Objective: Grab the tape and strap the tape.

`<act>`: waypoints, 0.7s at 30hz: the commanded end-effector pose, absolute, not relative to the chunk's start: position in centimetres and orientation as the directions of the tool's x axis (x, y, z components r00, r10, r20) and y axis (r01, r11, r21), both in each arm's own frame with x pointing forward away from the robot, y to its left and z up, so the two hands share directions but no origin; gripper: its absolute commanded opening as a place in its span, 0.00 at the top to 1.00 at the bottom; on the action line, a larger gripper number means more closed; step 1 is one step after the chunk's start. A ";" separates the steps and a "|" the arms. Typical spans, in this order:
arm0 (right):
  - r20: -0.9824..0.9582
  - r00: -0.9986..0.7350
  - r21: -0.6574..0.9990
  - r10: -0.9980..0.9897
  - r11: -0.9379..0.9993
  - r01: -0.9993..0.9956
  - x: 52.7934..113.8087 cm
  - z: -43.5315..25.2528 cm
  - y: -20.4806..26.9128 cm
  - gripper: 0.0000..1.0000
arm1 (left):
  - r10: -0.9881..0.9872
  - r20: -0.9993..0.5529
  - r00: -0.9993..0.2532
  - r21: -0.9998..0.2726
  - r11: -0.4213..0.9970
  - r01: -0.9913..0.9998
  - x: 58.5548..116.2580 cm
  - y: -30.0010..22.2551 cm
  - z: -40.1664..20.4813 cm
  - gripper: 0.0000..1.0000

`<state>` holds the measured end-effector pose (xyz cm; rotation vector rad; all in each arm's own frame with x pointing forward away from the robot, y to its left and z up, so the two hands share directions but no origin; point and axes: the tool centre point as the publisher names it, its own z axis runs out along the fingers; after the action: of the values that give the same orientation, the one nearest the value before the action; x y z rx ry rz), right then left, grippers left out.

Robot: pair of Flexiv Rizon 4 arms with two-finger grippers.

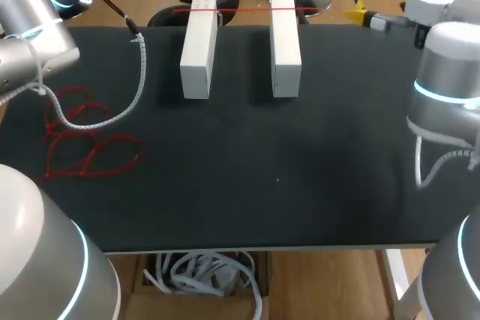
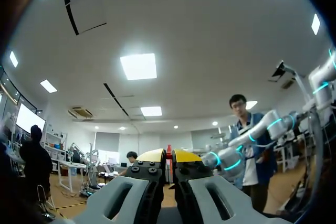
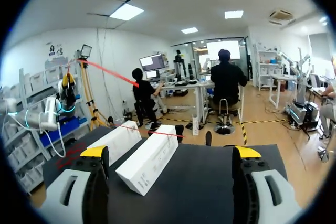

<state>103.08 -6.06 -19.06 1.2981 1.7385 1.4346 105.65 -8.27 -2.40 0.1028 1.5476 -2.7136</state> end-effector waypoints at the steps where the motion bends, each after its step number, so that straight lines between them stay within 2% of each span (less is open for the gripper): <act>1: 0.118 -0.316 0.936 0.941 0.001 0.351 99.5 -18.2 -5.0 0.00 | 0.018 -0.066 -0.998 -0.859 -0.510 0.047 105.6 -8.3 -2.5 1.00; 5: 0.063 -0.324 0.947 0.944 0.046 0.317 97.6 -17.7 -4.1 0.00 | 0.018 -0.066 -0.998 -0.859 -0.510 0.047 105.6 -8.3 -2.5 1.00; 21: 0.188 -0.188 0.975 0.964 -0.160 0.157 92.4 -17.0 -1.4 0.00 | 0.018 -0.066 -0.998 -0.859 -0.510 0.047 105.6 -8.3 -2.5 1.00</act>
<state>93.50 -2.26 -16.15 1.3847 1.5267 1.3933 105.65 -8.27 -2.40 0.1029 1.5475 -2.7137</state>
